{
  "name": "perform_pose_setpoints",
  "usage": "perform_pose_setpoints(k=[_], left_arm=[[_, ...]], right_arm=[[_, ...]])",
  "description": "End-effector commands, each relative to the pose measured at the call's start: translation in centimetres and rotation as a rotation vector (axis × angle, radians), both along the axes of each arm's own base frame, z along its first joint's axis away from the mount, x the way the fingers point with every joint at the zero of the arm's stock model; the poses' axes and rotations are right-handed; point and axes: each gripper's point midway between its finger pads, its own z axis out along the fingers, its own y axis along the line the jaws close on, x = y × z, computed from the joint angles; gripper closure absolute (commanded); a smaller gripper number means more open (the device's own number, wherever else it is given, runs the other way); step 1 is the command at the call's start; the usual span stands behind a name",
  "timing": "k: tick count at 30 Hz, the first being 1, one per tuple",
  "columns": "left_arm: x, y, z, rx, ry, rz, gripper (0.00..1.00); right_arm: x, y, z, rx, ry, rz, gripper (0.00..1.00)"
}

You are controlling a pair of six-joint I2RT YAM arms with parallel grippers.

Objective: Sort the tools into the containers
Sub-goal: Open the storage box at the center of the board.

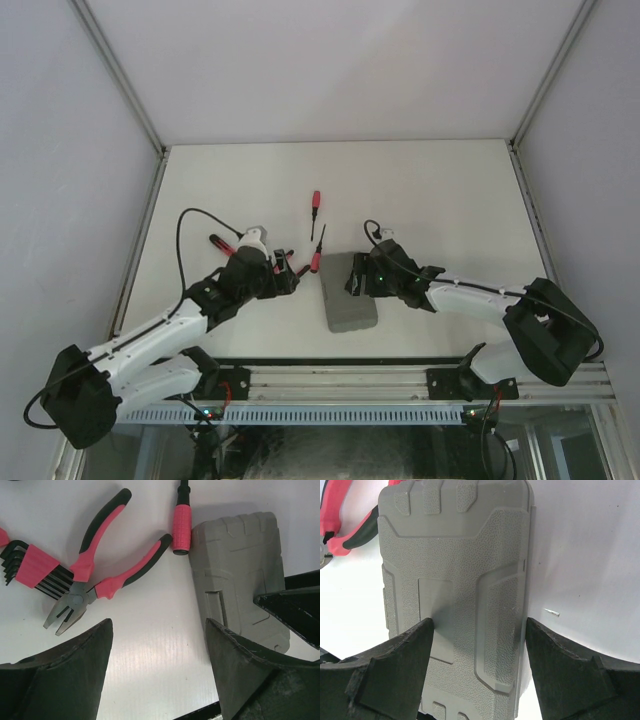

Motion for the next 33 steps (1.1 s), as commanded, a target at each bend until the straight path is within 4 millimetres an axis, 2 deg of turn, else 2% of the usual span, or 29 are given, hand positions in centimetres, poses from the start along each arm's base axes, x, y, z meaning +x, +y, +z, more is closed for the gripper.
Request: perform_pose_setpoints(k=[1,12,22,33], left_arm=[[1.0,-1.4,1.7,-0.037,-0.047,0.005,0.22],[1.4,-4.4,1.2,-0.063,-0.009,-0.044,0.23],[1.5,-6.8,-0.3,-0.006,0.045,-0.086,0.27],[1.1,-7.7,-2.0,0.040,0.089,-0.087,0.34]], right_arm=[[-2.6,-2.6,-3.6,-0.127,0.103,-0.004,0.29],[-2.4,-2.4,-3.7,-0.111,0.109,-0.019,0.29],[-2.3,-2.6,-3.8,-0.115,0.112,-0.023,0.29],[-2.6,-2.9,-3.9,-0.124,0.115,-0.025,0.29]])
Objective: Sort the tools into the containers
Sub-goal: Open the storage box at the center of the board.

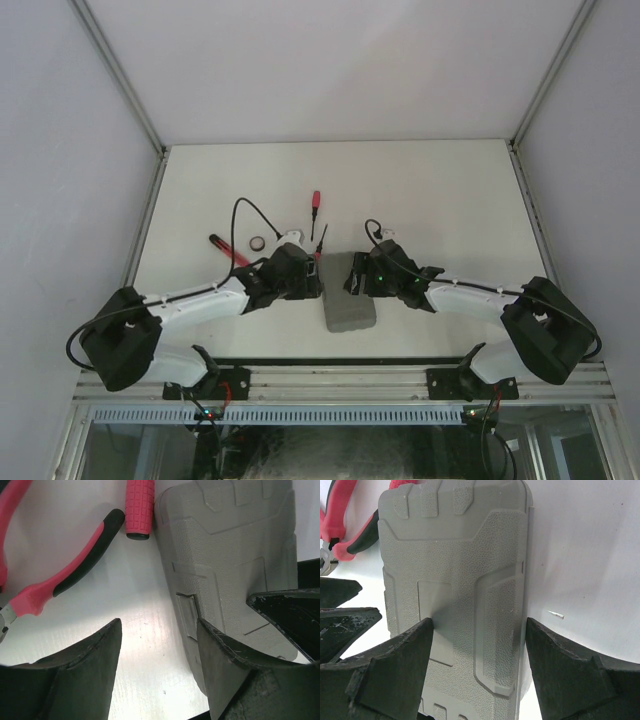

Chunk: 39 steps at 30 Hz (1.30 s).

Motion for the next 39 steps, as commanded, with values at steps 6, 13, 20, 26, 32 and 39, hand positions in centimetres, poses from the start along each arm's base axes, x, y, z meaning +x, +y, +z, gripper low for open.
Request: perform_pose_setpoints(k=[6,13,20,26,32,39], left_arm=[[1.4,-1.8,1.4,-0.017,-0.030,0.015,0.36],[1.1,-1.9,0.6,-0.001,-0.011,0.007,0.38],[0.4,-1.3,-0.5,0.024,0.012,0.011,0.44],[-0.3,-1.1,-1.7,0.047,0.037,0.008,0.47],[0.1,-0.8,-1.6,0.141,0.044,0.028,0.57],[0.0,-0.2,-1.7,0.237,0.054,0.032,0.73]], right_arm=[[-2.7,-3.2,-3.8,-0.147,0.108,0.003,0.29],[-2.7,-3.3,-3.9,-0.149,0.111,0.003,0.29],[-2.7,-3.3,-3.9,-0.151,0.110,-0.003,0.29],[-2.7,-3.3,-4.0,-0.155,0.114,-0.004,0.29],[-2.7,-3.7,-4.1,-0.170,0.114,-0.018,0.29],[-2.9,-4.4,-4.6,-0.189,0.137,-0.045,0.30]])
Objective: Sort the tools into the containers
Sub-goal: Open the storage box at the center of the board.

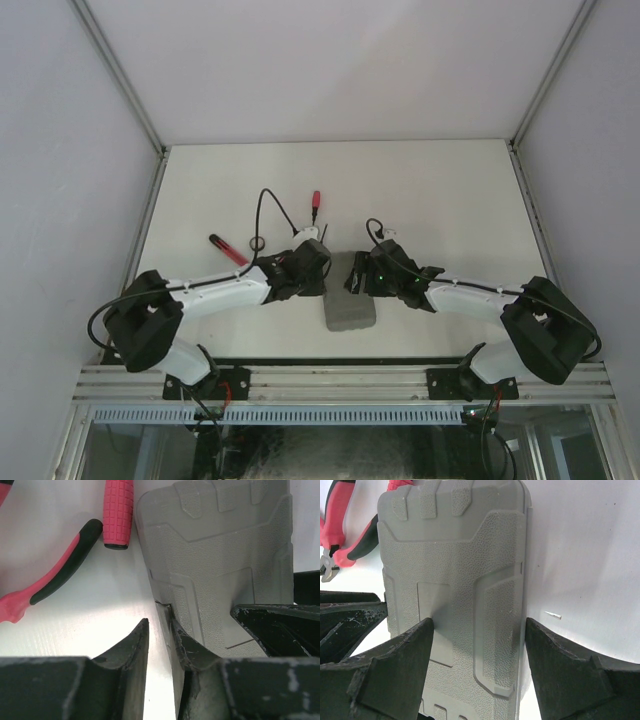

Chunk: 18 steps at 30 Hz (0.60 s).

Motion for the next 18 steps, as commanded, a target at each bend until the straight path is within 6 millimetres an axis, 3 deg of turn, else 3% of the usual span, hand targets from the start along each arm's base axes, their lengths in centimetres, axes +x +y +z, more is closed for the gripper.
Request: perform_pose_setpoints(k=[1,7,18], left_arm=[[-0.4,2.3,-1.5,0.145,0.028,0.025,0.75],[-0.7,3.6,-2.1,0.210,0.033,0.029,0.84],[-1.7,6.7,-3.1,0.306,0.036,0.053,0.87]], right_arm=[[-3.1,-4.4,-4.7,-0.197,0.142,-0.026,0.31],[-3.2,-5.6,-5.6,-0.221,0.193,-0.084,0.35],[-3.3,-6.5,-6.3,-0.244,0.222,-0.123,0.37]])
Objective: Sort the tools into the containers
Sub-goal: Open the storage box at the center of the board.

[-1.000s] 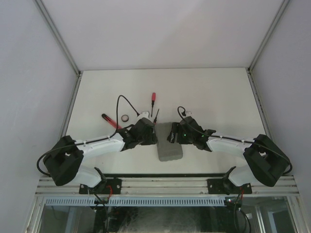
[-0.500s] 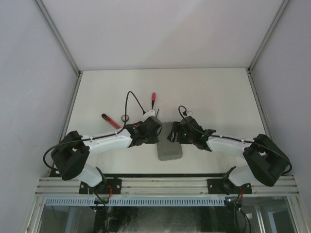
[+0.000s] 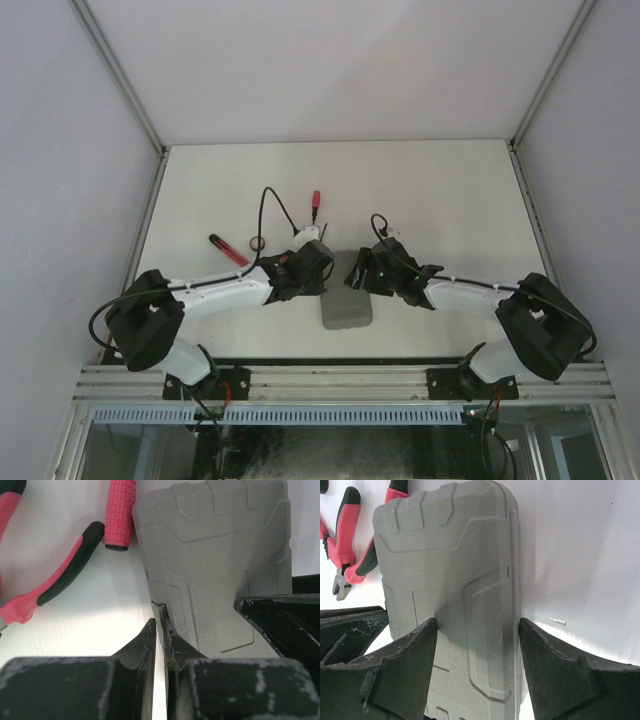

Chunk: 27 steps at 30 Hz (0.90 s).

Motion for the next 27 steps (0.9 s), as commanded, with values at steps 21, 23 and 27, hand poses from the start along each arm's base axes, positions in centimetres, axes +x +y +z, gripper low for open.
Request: perform_pose_setpoints(k=[21,23,27], left_arm=[[-2.3,8.9,-2.4,0.308,0.035,0.062,0.95],[-2.3,8.8,-2.4,0.286,0.039,0.058,0.96],[-2.3,8.9,-2.4,0.257,0.043,0.054,1.00]], right_arm=[[-4.5,-6.9,-7.1,-0.299,0.216,-0.035,0.40],[-4.6,-7.0,-7.2,-0.304,0.219,-0.034,0.42],[-4.7,-7.1,-7.5,-0.311,0.226,-0.033,0.45]])
